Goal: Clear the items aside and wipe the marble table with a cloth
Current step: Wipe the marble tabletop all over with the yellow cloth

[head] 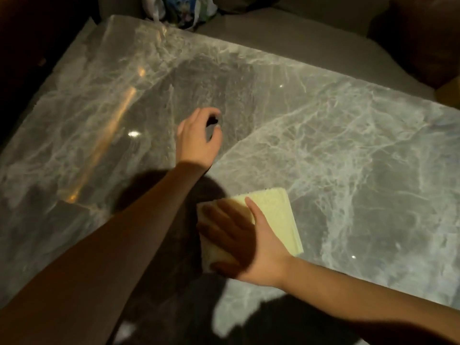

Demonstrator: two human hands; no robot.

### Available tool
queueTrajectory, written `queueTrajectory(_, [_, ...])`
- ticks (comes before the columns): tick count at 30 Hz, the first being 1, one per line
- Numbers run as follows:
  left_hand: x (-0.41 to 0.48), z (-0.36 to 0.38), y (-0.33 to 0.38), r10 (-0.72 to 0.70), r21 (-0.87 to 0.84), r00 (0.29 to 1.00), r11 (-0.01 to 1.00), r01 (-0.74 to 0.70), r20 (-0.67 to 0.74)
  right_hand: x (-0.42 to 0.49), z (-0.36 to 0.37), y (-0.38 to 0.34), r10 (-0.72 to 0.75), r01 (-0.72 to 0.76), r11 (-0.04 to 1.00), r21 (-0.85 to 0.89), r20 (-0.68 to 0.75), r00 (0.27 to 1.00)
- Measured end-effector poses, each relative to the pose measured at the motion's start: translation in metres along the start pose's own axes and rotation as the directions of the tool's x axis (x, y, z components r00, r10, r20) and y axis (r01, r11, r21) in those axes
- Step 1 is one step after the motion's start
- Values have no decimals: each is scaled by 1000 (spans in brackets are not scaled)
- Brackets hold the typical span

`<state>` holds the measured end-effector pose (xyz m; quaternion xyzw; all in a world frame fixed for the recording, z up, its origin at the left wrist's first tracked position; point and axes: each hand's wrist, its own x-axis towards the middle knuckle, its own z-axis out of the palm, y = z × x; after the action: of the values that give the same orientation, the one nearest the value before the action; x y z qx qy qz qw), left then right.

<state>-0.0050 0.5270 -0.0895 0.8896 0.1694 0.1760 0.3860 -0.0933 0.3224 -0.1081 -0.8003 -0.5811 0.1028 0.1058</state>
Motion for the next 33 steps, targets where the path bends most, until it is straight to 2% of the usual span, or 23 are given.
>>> queueTrajectory(1, [1,6,5,34,11,999,999,-34,24,1,-2,5,3,-4,1000,-20,-56,998])
queueTrajectory(3, [3,16,12,81,39,995,996,-84,63,5,-5,17,-40,49,995,85,-105,994])
queueTrajectory(5, [8,26,16,99,70,992,992,-105,81,8,-9,41,-11,34,988,151,-152,988])
queueTrajectory(11, [30,58,24,58,67,997,996,-61,48,55,-62,184,298,-308,943,-128,-87,951])
queueTrajectory(13, [33,72,32,124,102,985,985,-136,118,68,-82,231,322,-327,936,-127,-60,945])
queueTrajectory(16, [31,90,30,262,230,922,915,-331,285,81,-95,283,273,-278,939,-201,-53,960])
queueTrajectory(19, [33,94,18,316,281,904,875,-395,287,89,-104,313,322,-332,918,-217,-81,943])
queueTrajectory(22, [32,94,17,347,293,899,860,-419,267,90,-103,312,367,-385,899,-209,-119,922])
queueTrajectory(27, [31,88,28,249,164,931,940,-299,268,75,-97,278,440,-449,880,-152,-92,893])
queueTrajectory(29, [27,86,34,207,84,951,969,-231,228,58,-89,254,444,-450,880,-153,-73,893])
queueTrajectory(31, [19,86,43,112,-122,980,988,-92,162,34,-78,223,432,-437,888,-144,-63,899])
queueTrajectory(33, [9,87,59,16,-294,985,955,35,169,9,-64,188,405,-406,899,-166,-38,913])
